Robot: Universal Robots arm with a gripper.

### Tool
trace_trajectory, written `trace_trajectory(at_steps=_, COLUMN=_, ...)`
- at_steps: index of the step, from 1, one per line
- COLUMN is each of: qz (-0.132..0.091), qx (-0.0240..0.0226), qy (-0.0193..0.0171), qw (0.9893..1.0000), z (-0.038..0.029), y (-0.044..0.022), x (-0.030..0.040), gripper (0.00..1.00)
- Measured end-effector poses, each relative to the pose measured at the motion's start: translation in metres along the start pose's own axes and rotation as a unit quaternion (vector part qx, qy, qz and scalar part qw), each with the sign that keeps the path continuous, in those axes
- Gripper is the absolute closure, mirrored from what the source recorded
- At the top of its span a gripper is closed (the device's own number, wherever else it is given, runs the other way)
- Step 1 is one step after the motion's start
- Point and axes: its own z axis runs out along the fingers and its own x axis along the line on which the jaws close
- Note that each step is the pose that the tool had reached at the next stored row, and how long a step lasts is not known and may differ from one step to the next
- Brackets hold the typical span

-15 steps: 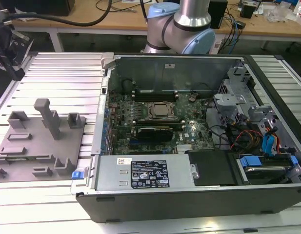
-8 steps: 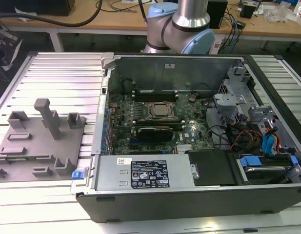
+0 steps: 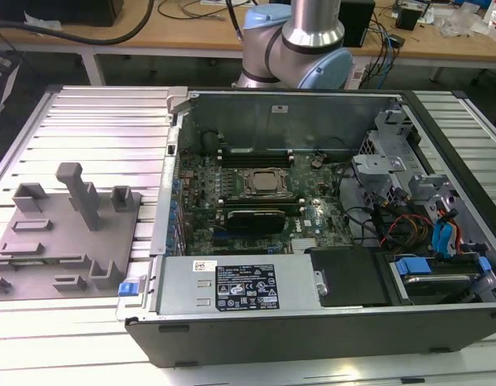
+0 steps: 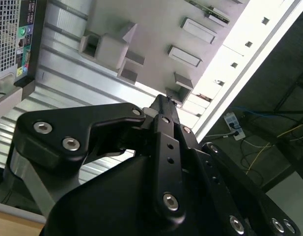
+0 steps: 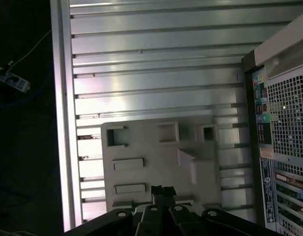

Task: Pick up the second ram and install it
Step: 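Reach for the second ram, then pick up the second ram and move it above second insertion slot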

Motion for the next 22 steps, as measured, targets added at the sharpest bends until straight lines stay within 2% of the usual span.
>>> trace_trajectory(at_steps=3, qz=0.0, qx=0.0, qy=0.0, qw=1.0, z=-0.0002, y=-0.0046, x=0.0012, gripper=0.89)
trace_trajectory(at_steps=9, qz=0.0, qx=0.0, qy=0.0, qw=1.0, z=-0.0005, y=-0.0347, x=0.0006, gripper=0.89)
trace_trajectory(at_steps=10, qz=0.0, qx=0.0, qy=0.0, qw=1.0, z=-0.0005, y=-0.0415, x=0.0, gripper=0.89)
trace_trajectory(at_steps=12, qz=0.0, qx=0.0, qy=0.0, qw=1.0, z=-0.0006, y=-0.0479, x=-0.0004, gripper=0.89)
trace_trajectory(at_steps=22, qz=0.0, qx=-0.0001, qy=0.0, qw=1.0, z=-0.0006, y=-0.0484, x=-0.0005, gripper=0.89)
